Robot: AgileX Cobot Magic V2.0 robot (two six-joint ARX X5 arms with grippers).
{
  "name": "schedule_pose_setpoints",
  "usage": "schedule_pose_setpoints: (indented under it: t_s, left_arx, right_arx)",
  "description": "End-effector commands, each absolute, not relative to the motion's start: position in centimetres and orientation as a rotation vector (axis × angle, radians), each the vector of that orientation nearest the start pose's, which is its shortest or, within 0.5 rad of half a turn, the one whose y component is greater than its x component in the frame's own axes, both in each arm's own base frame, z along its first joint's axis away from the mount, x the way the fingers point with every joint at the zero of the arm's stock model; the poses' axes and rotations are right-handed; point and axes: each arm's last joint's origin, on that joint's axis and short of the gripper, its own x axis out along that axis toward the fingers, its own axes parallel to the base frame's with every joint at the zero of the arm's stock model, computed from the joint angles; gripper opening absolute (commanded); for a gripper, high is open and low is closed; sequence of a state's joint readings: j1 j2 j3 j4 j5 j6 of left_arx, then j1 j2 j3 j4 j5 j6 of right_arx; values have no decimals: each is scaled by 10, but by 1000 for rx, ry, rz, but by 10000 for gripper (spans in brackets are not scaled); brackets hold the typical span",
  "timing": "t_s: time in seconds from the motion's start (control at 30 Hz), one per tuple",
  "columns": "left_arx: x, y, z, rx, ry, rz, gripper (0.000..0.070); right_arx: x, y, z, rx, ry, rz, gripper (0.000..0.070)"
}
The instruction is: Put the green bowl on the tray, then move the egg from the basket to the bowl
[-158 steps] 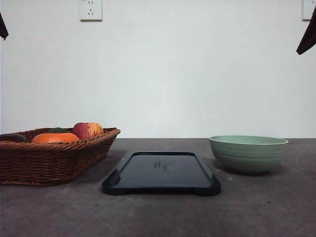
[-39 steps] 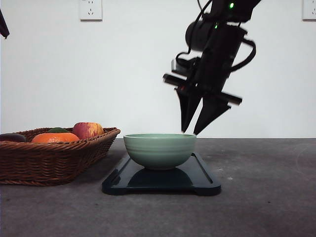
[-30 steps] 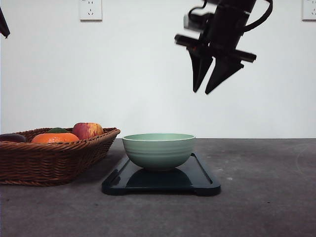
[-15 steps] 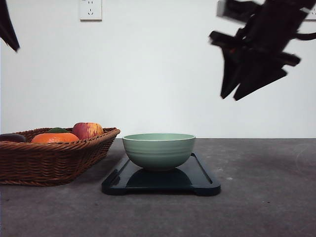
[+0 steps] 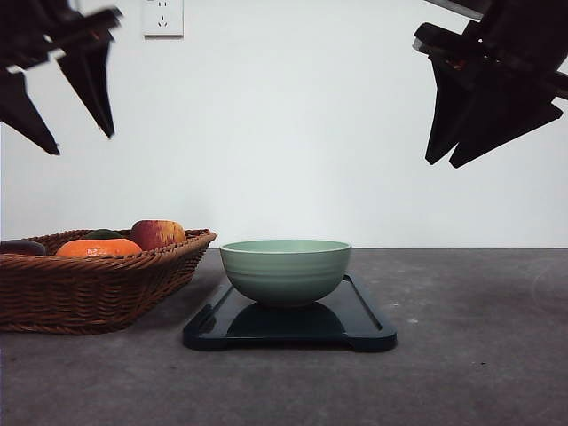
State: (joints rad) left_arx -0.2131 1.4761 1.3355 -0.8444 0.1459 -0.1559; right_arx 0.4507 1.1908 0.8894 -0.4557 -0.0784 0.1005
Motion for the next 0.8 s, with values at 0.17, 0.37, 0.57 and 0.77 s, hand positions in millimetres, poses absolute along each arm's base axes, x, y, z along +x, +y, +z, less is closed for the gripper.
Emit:
schedule_pose_setpoints:
  t_s: [0.17,0.37,0.57,0.77]
  left_arx:
    - [340,-78,299,-34,1127,-221,425]
    - [358,-81,272,1,1195,-213,426]
    - [369,-83,250,53,1238,-193,429]
    - [378,-85,238,53,1241,-193,432]
  right_arx:
    - [220,111,268,-60,766,473,183]
    - [221,111,268,-57,754,475,183]
    - [223,112,272,-47,713,479,183]
    - [224,112,272,-47,710,479,183]
